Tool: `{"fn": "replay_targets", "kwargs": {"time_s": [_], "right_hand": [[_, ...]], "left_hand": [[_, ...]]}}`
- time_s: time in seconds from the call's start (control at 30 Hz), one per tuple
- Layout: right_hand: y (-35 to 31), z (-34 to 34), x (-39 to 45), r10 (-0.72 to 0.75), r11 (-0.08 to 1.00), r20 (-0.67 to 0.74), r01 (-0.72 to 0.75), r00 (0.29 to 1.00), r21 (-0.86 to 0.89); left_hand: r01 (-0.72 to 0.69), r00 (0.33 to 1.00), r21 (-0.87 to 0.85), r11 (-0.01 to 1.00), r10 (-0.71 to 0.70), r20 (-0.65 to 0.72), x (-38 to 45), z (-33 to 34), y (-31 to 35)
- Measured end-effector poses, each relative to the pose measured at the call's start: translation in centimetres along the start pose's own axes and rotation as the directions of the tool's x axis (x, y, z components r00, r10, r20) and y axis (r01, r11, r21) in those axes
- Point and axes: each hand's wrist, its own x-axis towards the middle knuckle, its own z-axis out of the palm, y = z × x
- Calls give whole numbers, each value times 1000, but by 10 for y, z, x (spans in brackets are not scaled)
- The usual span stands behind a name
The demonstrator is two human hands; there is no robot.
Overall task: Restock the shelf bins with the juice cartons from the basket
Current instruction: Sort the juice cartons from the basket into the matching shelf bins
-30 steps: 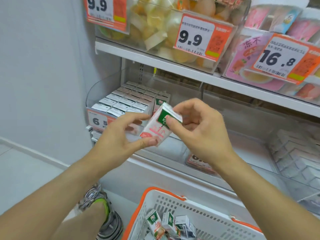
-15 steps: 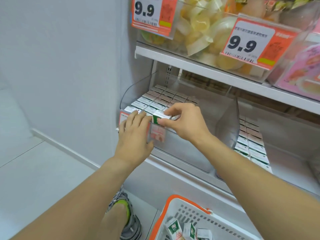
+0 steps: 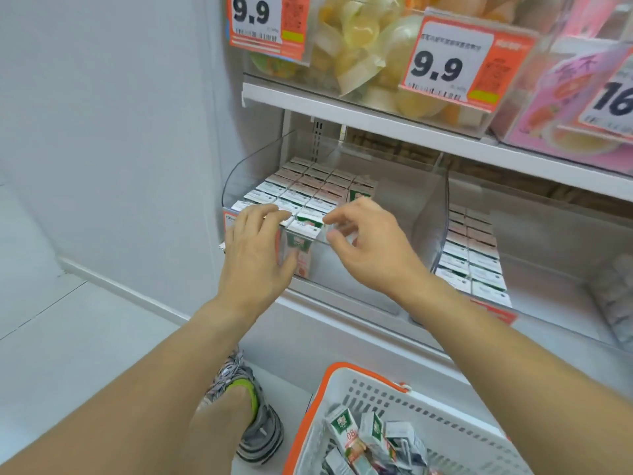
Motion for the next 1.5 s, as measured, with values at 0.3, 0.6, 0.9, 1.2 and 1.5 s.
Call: {"fn": "replay_targets", "kwargs": {"time_s": [0.3, 0.6, 0.9, 1.2, 1.5], "right_hand": [[56, 4, -190, 235, 930, -90, -197, 968, 312], [165, 72, -324, 617, 719, 316, -680, 720, 143], [214, 107, -313, 670, 702, 273, -709, 690, 69], [217, 148, -308, 666, 727, 266, -686, 697, -24], [207, 142, -320, 747, 639, 304, -765, 592, -82]], "left_hand": [[229, 773, -238, 944, -27, 634, -116, 39, 69], [389, 456, 62, 919, -250, 854, -252, 111, 89], [443, 382, 300, 845, -480, 789, -265, 173, 86], [409, 537, 316, 856, -506, 675, -278, 184, 65], [663, 464, 177, 728, -585, 665, -279, 178, 89]]}}
